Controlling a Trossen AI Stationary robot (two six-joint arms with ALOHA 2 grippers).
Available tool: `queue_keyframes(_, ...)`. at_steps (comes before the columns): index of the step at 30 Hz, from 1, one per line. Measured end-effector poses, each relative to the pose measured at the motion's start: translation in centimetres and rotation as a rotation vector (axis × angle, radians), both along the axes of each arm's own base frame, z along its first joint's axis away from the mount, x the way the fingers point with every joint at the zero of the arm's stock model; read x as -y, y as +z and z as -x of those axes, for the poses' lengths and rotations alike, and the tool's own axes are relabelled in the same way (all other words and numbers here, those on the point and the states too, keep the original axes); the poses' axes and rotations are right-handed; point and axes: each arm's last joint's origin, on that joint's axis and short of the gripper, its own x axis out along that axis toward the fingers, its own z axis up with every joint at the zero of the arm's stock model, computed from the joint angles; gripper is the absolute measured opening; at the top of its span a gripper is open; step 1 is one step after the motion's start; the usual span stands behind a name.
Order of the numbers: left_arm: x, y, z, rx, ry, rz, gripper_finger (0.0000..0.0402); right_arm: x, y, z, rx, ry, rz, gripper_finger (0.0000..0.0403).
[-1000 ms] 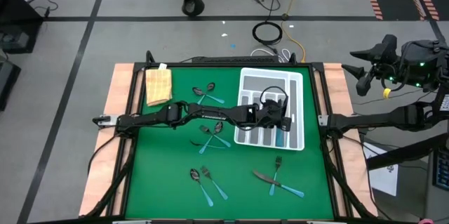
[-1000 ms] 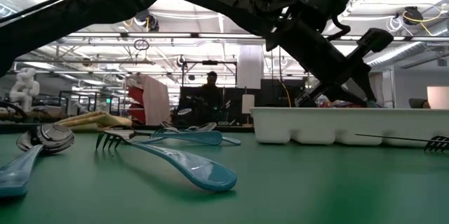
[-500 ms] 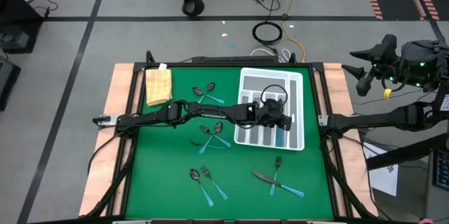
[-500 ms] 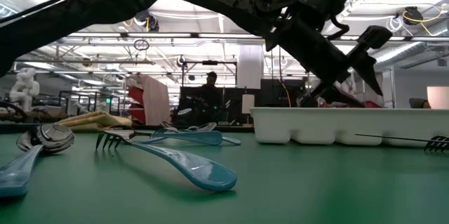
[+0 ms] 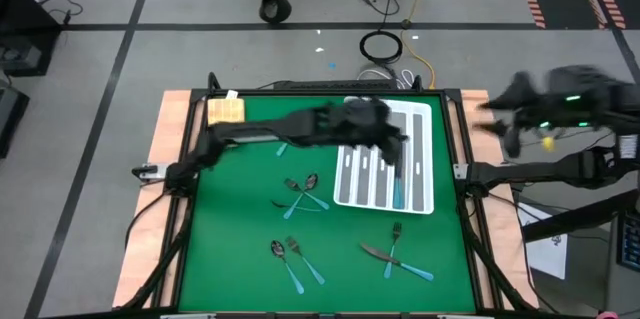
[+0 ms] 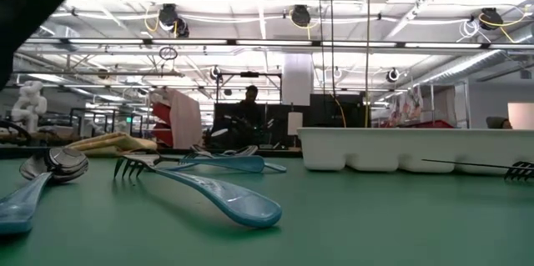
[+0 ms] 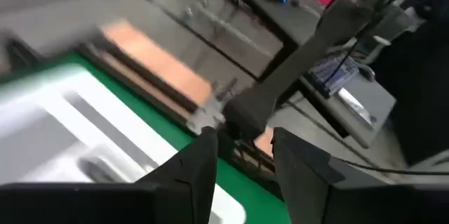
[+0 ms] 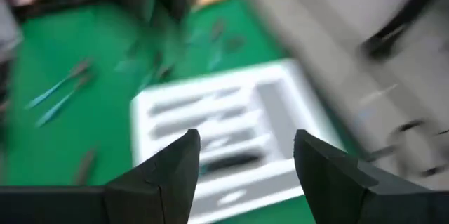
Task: Sort silverware
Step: Put the blue table knife into the silverware tray with the other blue table knives
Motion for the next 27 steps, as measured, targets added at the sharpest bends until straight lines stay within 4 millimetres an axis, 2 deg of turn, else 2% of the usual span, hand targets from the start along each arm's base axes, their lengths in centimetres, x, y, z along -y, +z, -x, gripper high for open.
queue_keyframes(1, 0.2, 1.9, 1.7, -0.011, 0.016, -0.026, 0.0141, 0.1, -1.1, -0.8, -0.038, 0.023, -0.058, 0.0215)
queue_keyframes(4, 1.1, 5.8, 6.4, -0.081, 0.081, -0.11, 0.0141, 0.3, -5.1, -2.9, -0.178, 0.071, -0.224, 0.0215)
queue_keyframes(10, 3.5, 11.0, 17.0, -0.236, 0.231, -0.218, 0.0141, 0.0, -12.8, -6.0, -0.331, 0.1, -0.486, 0.0215)
queue_keyframes(12, 4.5, 12.0, 20.0, -0.246, 0.272, -0.216, 0.0141, -0.5, -14.2, -7.1, -0.307, 0.122, -0.536, 0.0215)
queue_keyframes(15, 6.0, 12.8, 23.3, -0.265, 0.308, -0.231, 0.0141, -1.8, -15.0, -9.0, -0.246, 0.172, -0.569, 0.0215)
queue_keyframes(17, 6.7, 12.9, 25.1, -0.285, 0.318, -0.242, 0.0141, -2.9, -15.0, -10.3, -0.215, 0.191, -0.555, 0.0215)
queue_keyframes(20, 7.6, 12.8, 27.0, -0.31, 0.324, -0.227, 0.0141, -5.1, -15.9, -12.1, -0.282, 0.176, -0.514, 0.0215)
queue_keyframes(23, 8.6, 12.6, 27.2, -0.314, 0.284, -0.221, 0.014, -8.3, -17.5, -13.7, -0.383, 0.161, -0.467, 0.0215)
queue_keyframes(27, 9.7, 12.5, 27.4, -0.324, 0.224, -0.248, 0.014, -12.6, -19.2, -14.7, -0.466, 0.103, -0.376, 0.0215)
